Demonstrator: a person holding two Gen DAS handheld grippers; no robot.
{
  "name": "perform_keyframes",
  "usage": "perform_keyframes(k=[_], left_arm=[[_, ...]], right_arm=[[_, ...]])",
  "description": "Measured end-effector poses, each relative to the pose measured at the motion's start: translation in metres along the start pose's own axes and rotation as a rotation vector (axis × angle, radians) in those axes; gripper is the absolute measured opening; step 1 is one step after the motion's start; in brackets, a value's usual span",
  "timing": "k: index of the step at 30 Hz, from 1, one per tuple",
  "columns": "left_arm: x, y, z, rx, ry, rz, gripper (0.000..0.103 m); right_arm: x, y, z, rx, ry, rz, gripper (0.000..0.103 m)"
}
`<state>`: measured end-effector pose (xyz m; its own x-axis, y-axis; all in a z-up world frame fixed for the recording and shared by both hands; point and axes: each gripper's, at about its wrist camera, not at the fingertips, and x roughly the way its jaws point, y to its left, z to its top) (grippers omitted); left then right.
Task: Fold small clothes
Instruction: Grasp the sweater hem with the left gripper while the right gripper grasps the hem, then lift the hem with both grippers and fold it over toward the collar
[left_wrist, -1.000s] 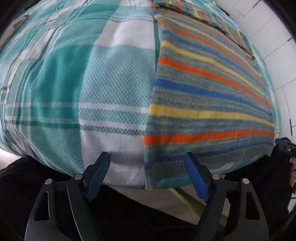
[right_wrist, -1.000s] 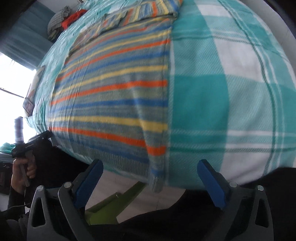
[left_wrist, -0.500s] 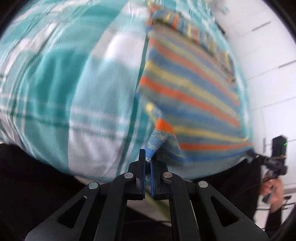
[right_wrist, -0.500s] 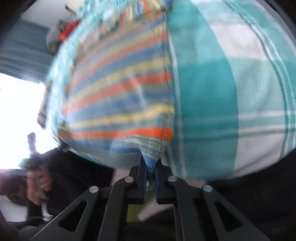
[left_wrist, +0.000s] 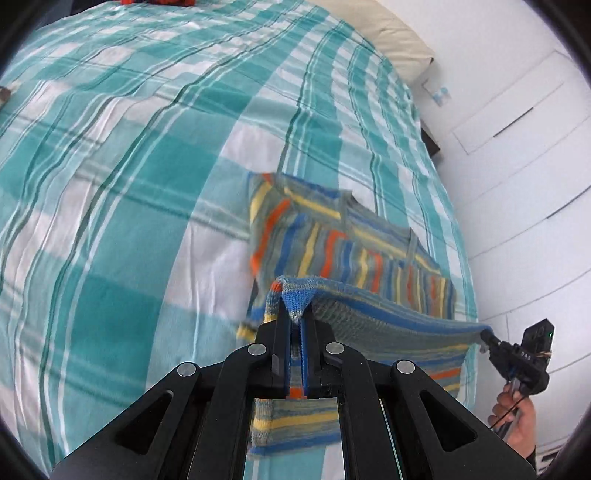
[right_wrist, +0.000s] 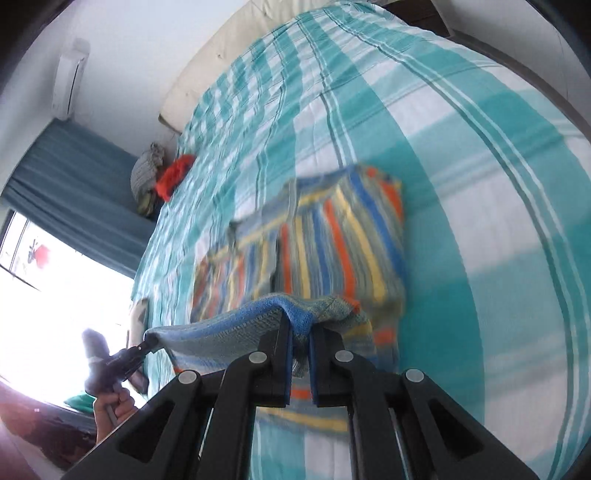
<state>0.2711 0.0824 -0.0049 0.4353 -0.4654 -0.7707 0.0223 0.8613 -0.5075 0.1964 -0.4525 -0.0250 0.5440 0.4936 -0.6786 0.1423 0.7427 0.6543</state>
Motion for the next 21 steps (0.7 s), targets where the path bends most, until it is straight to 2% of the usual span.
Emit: perform_keyframes(k=[2,5,8,11,12,13,15,16,18,21], left_arm=[[0.023,-0.003,0.015,0.002,0.009,0.021,0.002],[0.057,-0.004,0.040,0.005,0.033,0.062,0.002],[0.083,-0.002,0.057,0.009,0.046,0.105,0.002],[0.110,-0.001,0.082,0.010,0.048,0.123,0.005],[0.115,0.000,0.090,-0.002,0.040,0.155,0.016],[0.113,0.002,0.095,-0.017,0.025,0.166,0.037],[0.102,0.004,0.102,-0.039,-0.038,0.159,0.062],[0.091,0.004,0.100,-0.036,-0.070,0.146,0.066],[0.072,0.001,0.090,0.000,-0.103,0.122,0.067],[0.050,-0.011,0.059,0.096,-0.102,0.093,0.069]], right_arm=[[0.022,-0.004,0.028,0.009,0.000,-0.008,0.007],[0.064,0.000,0.049,0.019,0.007,-0.039,0.007],[0.093,-0.006,0.062,0.041,0.016,-0.056,0.007],[0.122,-0.017,0.079,0.073,-0.014,-0.041,0.007],[0.130,-0.021,0.082,0.094,-0.028,-0.024,0.010],[0.134,-0.024,0.085,0.121,-0.053,-0.031,0.012],[0.133,-0.029,0.088,0.170,-0.104,-0.013,0.018],[0.130,-0.027,0.089,0.169,-0.123,-0.002,0.021],[0.116,-0.010,0.089,0.078,-0.165,-0.048,0.031],[0.106,0.030,0.081,-0.135,-0.128,-0.128,0.032]])
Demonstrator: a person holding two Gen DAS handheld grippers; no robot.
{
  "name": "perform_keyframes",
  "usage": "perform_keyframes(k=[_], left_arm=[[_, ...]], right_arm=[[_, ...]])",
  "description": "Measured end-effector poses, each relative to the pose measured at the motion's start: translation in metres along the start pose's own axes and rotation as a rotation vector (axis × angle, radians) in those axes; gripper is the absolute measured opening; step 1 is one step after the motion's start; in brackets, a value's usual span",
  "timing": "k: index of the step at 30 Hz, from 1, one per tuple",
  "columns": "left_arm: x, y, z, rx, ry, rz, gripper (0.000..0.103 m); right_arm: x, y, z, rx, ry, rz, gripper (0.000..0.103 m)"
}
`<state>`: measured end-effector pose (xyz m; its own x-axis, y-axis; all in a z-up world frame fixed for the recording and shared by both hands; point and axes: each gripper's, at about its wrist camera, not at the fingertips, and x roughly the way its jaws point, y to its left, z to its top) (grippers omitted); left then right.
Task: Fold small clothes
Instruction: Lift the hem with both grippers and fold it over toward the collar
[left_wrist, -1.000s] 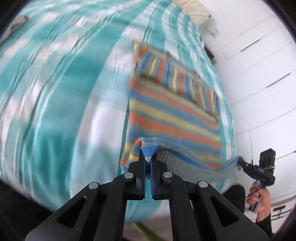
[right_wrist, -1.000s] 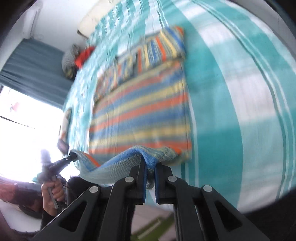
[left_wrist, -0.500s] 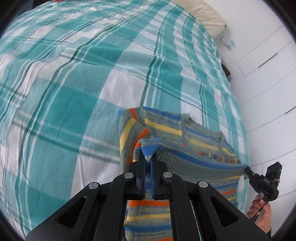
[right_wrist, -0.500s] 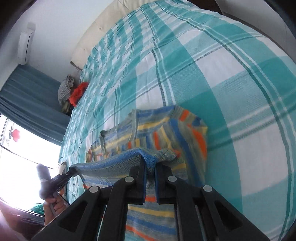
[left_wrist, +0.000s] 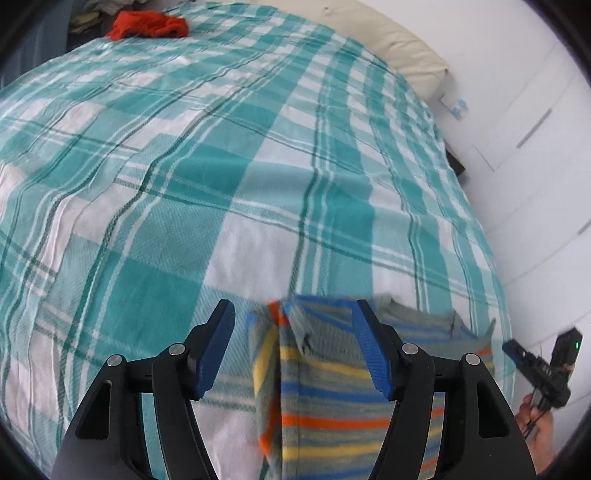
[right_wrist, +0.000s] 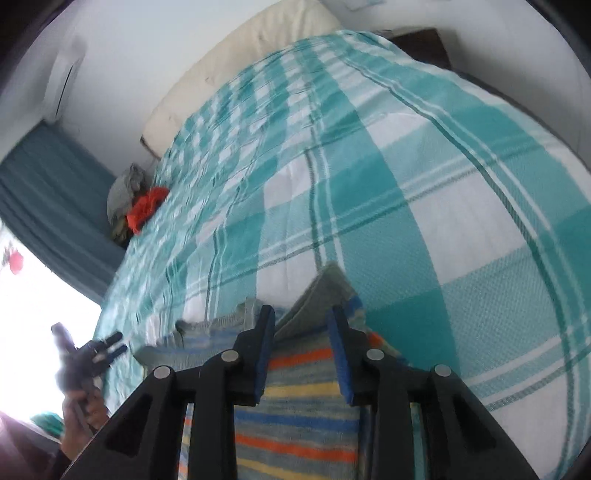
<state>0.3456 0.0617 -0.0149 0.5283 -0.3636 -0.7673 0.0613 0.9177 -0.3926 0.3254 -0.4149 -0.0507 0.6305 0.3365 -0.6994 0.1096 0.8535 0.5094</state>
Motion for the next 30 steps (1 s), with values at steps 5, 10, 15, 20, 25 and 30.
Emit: perform_keyframes(k=[5,10,15,20,25,30], left_arm=[[0.007,-0.033,-0.047,0.156,0.132,-0.089,0.081],[0.018,-0.048,-0.063,0.122,0.143,-0.044,0.081],[-0.016,-0.052,-0.097,0.212,0.111,-0.021,0.089],[-0.017,-0.064,-0.139,0.361,0.124,0.051,0.089],[-0.023,-0.108,-0.175,0.497,0.105,0.008,0.089],[-0.001,-0.195,-0.209,0.711,0.080,-0.064,0.090]], right_arm=[[0.040,0.056,-0.028,-0.154,0.301,0.084,0.041],[0.125,0.091,-0.023,-0.136,0.361,0.108,0.041],[0.098,0.098,0.017,0.027,0.072,0.192,0.042],[0.050,0.091,-0.010,-0.176,0.163,0.170,0.051],[0.015,0.001,-0.058,-0.268,0.274,-0.154,0.048],[-0.044,-0.075,-0.044,-0.078,0.178,-0.169,0.047]])
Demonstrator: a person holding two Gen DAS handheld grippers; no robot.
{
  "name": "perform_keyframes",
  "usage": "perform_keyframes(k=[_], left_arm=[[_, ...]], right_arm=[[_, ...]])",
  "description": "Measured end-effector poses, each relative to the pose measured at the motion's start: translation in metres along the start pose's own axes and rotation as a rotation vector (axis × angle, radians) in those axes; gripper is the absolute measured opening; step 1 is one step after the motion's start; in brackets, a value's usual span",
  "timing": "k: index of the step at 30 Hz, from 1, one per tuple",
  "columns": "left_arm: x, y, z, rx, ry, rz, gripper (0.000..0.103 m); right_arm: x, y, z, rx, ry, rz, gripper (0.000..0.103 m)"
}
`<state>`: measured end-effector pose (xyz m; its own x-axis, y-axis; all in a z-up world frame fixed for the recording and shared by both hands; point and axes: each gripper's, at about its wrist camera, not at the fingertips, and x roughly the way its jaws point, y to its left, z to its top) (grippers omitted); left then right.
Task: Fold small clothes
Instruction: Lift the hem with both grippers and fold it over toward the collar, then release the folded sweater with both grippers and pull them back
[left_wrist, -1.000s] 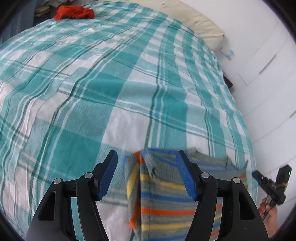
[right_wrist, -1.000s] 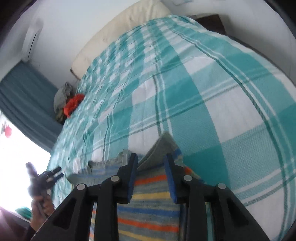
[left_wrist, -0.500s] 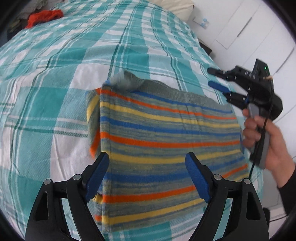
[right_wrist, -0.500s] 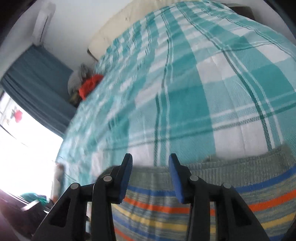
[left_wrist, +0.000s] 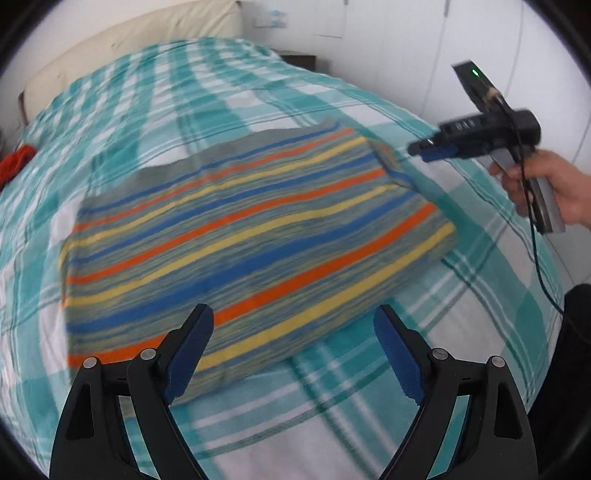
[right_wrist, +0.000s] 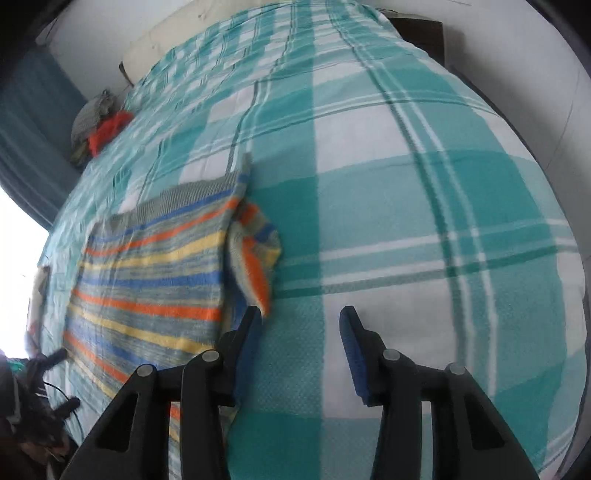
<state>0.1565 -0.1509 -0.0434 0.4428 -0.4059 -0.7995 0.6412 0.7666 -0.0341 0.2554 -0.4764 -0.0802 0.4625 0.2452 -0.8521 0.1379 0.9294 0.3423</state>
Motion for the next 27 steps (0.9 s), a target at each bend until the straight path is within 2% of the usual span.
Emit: perform_keyframes(k=[2,3,5,8,10,11,12,13,14,15,16,18,22,25,27], left_arm=[[0.020,-0.033,0.015,0.057,-0.010,-0.047,0.090],[0.031,-0.051,0.022,0.083,-0.018,-0.069,0.090],[0.050,-0.076,0.030,0.125,-0.027,-0.088,0.090],[0.080,-0.107,0.035,0.197,-0.024,-0.028,0.090],[0.085,-0.117,0.036,0.221,-0.049,-0.001,0.087],[0.084,-0.118,0.036,0.222,-0.060,-0.005,0.084],[0.083,-0.119,0.037,0.224,-0.065,-0.010,0.071],[0.082,-0.120,0.036,0.227,-0.070,-0.005,0.051],[0.082,-0.120,0.037,0.230,-0.075,0.001,0.036],[0.081,-0.118,0.037,0.219,-0.076,0.026,0.012],[0.080,-0.113,0.039,0.193,-0.080,0.016,0.011],[0.066,-0.096,0.040,0.108,-0.111,-0.038,0.010],[0.021,-0.061,0.030,-0.032,-0.197,-0.071,0.010],[-0.017,-0.019,0.017,-0.178,-0.252,-0.068,0.010],[-0.039,0.016,0.003,-0.280,-0.270,-0.039,0.010]], right_arm=[[-0.003,-0.012,0.009,0.057,-0.005,0.105,0.062],[0.001,-0.014,0.015,0.077,0.011,0.167,0.076],[0.018,-0.015,0.026,0.103,0.065,0.262,0.077],[0.044,-0.011,0.041,0.125,0.117,0.326,0.077],[0.056,-0.005,0.053,0.115,0.124,0.359,0.078],[0.061,0.001,0.060,0.099,0.137,0.390,0.077],[0.066,0.008,0.064,0.080,0.150,0.410,0.070],[0.071,0.017,0.069,0.052,0.168,0.413,0.064],[0.077,0.026,0.072,0.018,0.187,0.390,0.060],[0.083,0.033,0.073,-0.015,0.206,0.360,0.042],[0.088,0.041,0.075,-0.046,0.227,0.327,0.019],[0.087,0.052,0.078,-0.069,0.236,0.300,0.018],[0.057,0.073,0.084,-0.088,0.185,0.328,0.018],[0.044,0.110,0.091,-0.151,0.169,0.347,0.018],[0.043,0.145,0.094,-0.185,0.164,0.377,0.018]])
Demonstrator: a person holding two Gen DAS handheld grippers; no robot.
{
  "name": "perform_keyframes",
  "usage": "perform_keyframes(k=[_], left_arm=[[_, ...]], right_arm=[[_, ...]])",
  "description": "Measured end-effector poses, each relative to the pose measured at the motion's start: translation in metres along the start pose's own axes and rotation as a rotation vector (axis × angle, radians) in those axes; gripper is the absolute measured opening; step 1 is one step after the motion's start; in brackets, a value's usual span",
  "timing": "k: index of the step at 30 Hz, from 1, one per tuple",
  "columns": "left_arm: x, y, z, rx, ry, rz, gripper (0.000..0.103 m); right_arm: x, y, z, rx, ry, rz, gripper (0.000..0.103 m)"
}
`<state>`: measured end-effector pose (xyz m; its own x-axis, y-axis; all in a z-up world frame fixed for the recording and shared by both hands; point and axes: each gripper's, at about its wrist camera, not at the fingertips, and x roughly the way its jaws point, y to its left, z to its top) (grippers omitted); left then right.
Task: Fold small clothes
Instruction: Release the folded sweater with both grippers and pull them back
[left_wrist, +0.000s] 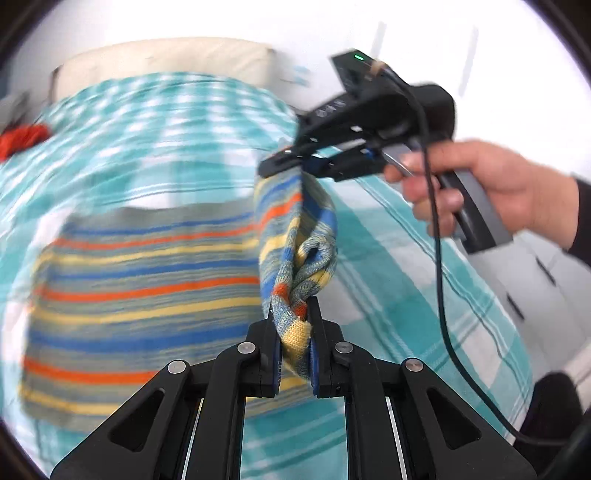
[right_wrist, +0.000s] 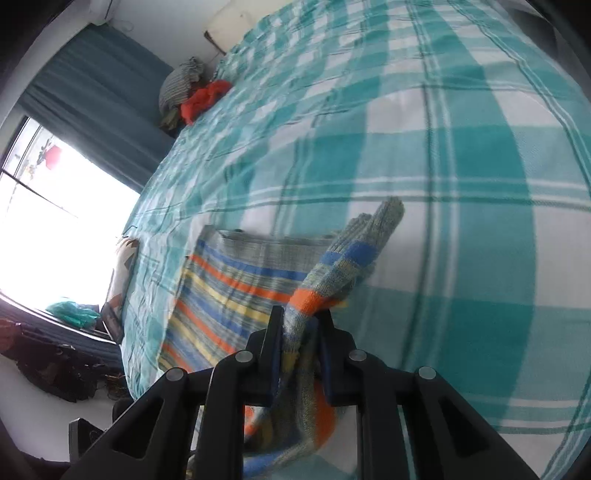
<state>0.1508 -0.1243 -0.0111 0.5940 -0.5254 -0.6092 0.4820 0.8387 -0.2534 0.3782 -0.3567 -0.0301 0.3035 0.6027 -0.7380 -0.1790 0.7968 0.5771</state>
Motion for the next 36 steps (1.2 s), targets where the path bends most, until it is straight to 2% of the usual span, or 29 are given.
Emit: perform_keyframes(k=[4,7,10,11,12,14,15,16,17,18,20,22,24,26,27,28,29,30,31,32,33,34,36], left_arm=[[-0.034,0.073,-0.007,-0.210,-0.011,0.068,0.010],[-0.052,0.121,-0.019,-0.321,-0.008,0.141,0.010],[-0.053,0.156,-0.036,-0.402,0.049,0.164,0.011],[-0.049,0.165,-0.042,-0.430,0.085,0.184,0.013],[-0.046,0.173,-0.048,-0.464,0.113,0.199,0.019],[-0.056,0.182,-0.058,-0.524,0.109,0.188,0.036],[-0.065,0.183,-0.061,-0.540,0.094,0.196,0.060],[-0.074,0.183,-0.064,-0.548,0.072,0.204,0.075],[-0.083,0.182,-0.067,-0.549,0.045,0.203,0.077],[-0.090,0.181,-0.069,-0.546,0.029,0.187,0.078],[-0.091,0.182,-0.070,-0.529,0.037,0.157,0.079],[-0.082,0.188,-0.063,-0.495,0.054,0.155,0.080],[-0.072,0.185,-0.057,-0.456,0.075,0.194,0.079],[-0.058,0.191,-0.054,-0.458,0.110,0.266,0.058],[-0.051,0.196,-0.056,-0.480,0.140,0.265,0.042],[-0.046,0.201,-0.060,-0.505,0.167,0.250,0.040],[-0.044,0.204,-0.061,-0.513,0.174,0.251,0.040],[-0.044,0.204,-0.061,-0.504,0.179,0.258,0.041],[-0.045,0.203,-0.059,-0.492,0.185,0.268,0.043],[-0.049,0.202,-0.057,-0.482,0.186,0.290,0.046],[-0.057,0.201,-0.057,-0.476,0.181,0.322,0.054],[-0.064,0.201,-0.057,-0.479,0.174,0.345,0.065],[-0.073,0.206,-0.061,-0.503,0.165,0.329,0.073]], right_arm=[[0.054,0.070,0.020,-0.080,0.016,0.052,0.018],[0.106,0.118,0.027,-0.110,0.036,0.078,0.018],[0.153,0.153,0.028,-0.119,0.054,0.089,0.018],[0.171,0.164,0.027,-0.133,0.060,0.078,0.018],[0.183,0.169,0.025,-0.137,0.066,0.071,0.023],[0.206,0.175,0.021,-0.085,0.082,0.094,0.038],[0.208,0.174,0.019,-0.052,0.083,0.123,0.055],[0.207,0.175,0.016,-0.026,0.066,0.154,0.065],[0.200,0.175,0.013,-0.011,0.034,0.198,0.065],[0.191,0.176,0.011,-0.014,0.004,0.225,0.065],[0.164,0.175,0.006,-0.041,-0.062,0.222,0.065],[0.134,0.172,-0.006,-0.106,-0.107,0.158,0.065],[0.112,0.173,-0.028,-0.211,-0.118,0.075,0.065],[0.094,0.173,-0.064,-0.325,-0.109,0.034,0.065],[0.090,0.169,-0.083,-0.356,-0.093,0.038,0.065],[0.095,0.168,-0.104,-0.371,-0.061,0.054,0.063],[0.105,0.161,-0.127,-0.365,0.011,0.066,0.062],[0.124,0.154,-0.146,-0.352,0.092,0.034,0.058],[0.138,0.146,-0.166,-0.346,0.146,-0.038,0.055],[0.134,0.144,-0.182,-0.370,0.110,-0.080,0.055],[0.123,0.148,-0.193,-0.396,0.057,-0.097,0.054],[0.115,0.153,-0.199,-0.393,0.041,-0.115,0.055],[0.095,0.156,-0.209,-0.343,0.000,-0.119,0.061]])
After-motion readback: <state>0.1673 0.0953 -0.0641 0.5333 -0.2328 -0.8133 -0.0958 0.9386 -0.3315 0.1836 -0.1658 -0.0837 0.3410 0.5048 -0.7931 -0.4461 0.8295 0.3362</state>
